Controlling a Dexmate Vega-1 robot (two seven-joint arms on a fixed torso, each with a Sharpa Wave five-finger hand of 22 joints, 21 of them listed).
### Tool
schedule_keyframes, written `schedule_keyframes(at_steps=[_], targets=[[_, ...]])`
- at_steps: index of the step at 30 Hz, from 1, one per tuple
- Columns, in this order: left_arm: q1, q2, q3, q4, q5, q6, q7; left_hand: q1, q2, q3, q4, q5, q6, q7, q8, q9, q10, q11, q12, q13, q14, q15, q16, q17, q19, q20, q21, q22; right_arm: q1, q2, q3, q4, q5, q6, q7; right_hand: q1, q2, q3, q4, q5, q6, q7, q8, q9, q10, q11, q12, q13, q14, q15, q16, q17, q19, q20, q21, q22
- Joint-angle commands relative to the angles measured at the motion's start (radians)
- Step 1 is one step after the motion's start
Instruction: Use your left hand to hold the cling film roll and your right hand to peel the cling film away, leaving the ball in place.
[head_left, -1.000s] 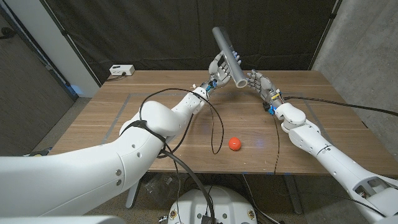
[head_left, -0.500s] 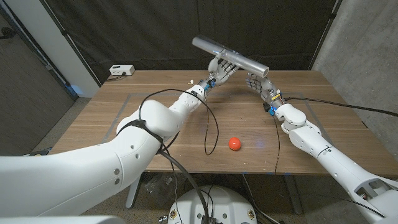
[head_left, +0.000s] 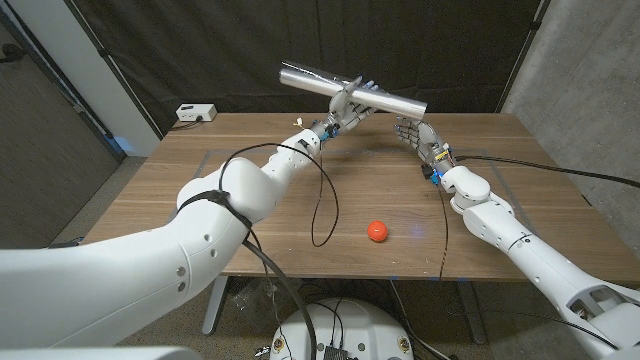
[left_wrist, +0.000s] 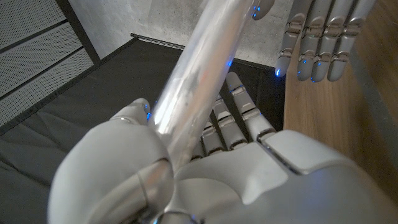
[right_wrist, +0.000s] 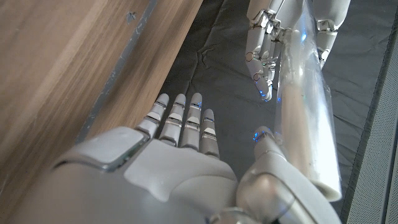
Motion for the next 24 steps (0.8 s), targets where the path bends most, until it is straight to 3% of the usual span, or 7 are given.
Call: schedule_keyframes(at_steps=[1,7,10,16,19,24], targets=[[-0.007,0.045,0.110,0.000,-0.032,-0.023,0.018,-0.004,0.006,-0.002,-0.005,0.003,0.001,0.004,0.006,-0.002,0.010,0.006,0.007,0.005,0.012,-0.085,0.009,0.001,0.013,0.003,0.007,0.004,0.014,-0.004,-0.003,-0.014,-0.015,-0.006,-0.007,-0.009,-0.003,0.003,0.006,-0.003,0.010,-0.003,-0.001,0.003,0.004,0.001,-0.002,0.001,0.007,0.000,0.001,0.002,0.005,0.002,-0.004,0.005],[-0.008,0.068,0.159,0.000,-0.055,-0.028,0.003,0.003,0.002,-0.003,-0.012,0.007,-0.011,0.019,0.001,-0.005,0.021,0.012,0.011,0.007,0.028,-0.084,0.014,-0.002,0.029,-0.002,0.011,0.004,0.045,-0.050,-0.011,-0.075,-0.062,-0.062,-0.011,-0.004,-0.008,0.004,0.000,-0.003,0.002,-0.006,-0.004,0.003,-0.008,-0.006,-0.008,0.001,0.004,-0.001,-0.001,0.000,0.004,0.004,-0.007,0.005],[-0.004,0.078,0.176,0.000,-0.073,-0.022,-0.003,0.001,0.055,0.010,0.004,0.013,0.024,0.038,0.013,-0.006,0.038,0.018,0.016,0.008,0.044,-0.078,0.022,0.002,0.039,0.006,0.014,0.006,0.067,-0.075,-0.022,-0.104,-0.090,-0.112,-0.014,0.004,-0.018,0.003,-0.010,-0.003,-0.009,-0.008,-0.007,0.003,-0.023,-0.013,-0.015,0.001,-0.005,-0.006,-0.005,-0.002,0.003,0.005,-0.010,0.004],[0.005,0.101,0.204,0.000,-0.111,-0.026,-0.022,-0.009,0.074,0.010,0.015,0.014,0.055,0.047,0.025,-0.006,0.056,0.021,0.021,0.008,0.067,-0.082,0.030,0.002,0.052,0.011,0.019,0.006,0.106,-0.103,-0.034,-0.124,-0.110,-0.192,-0.001,0.014,-0.053,-0.008,-0.031,-0.007,-0.044,-0.007,-0.014,0.003,-0.067,-0.017,-0.032,0.002,-0.028,-0.002,-0.011,-0.003,-0.010,0.009,-0.022,0.004],[0.009,0.114,0.220,0.000,-0.131,-0.035,-0.039,-0.010,0.118,0.023,0.027,0.020,0.118,0.044,0.052,0.001,0.083,0.024,0.028,0.008,0.087,-0.086,0.034,0.000,0.072,0.007,0.026,0.006,0.117,-0.101,-0.034,-0.110,-0.102,-0.197,0.014,0.014,-0.056,-0.009,-0.032,-0.007,-0.048,-0.008,-0.015,0.003,-0.072,-0.012,-0.034,0.002,-0.030,-0.001,-0.012,-0.003,-0.012,0.010,-0.023,0.003],[0.014,0.127,0.241,0.000,-0.174,-0.043,-0.062,-0.019,0.135,0.023,0.039,0.022,0.188,0.049,0.083,0.008,0.114,0.014,0.034,0.010,0.114,-0.095,0.041,-0.003,0.086,0.004,0.030,0.005,0.124,-0.091,-0.036,-0.096,-0.093,-0.193,0.022,0.012,-0.062,-0.013,-0.033,-0.008,-0.050,-0.010,-0.014,0.003,-0.074,-0.010,-0.034,0.002,-0.033,-0.001,-0.012,-0.003,-0.013,0.011,-0.025,0.003]])
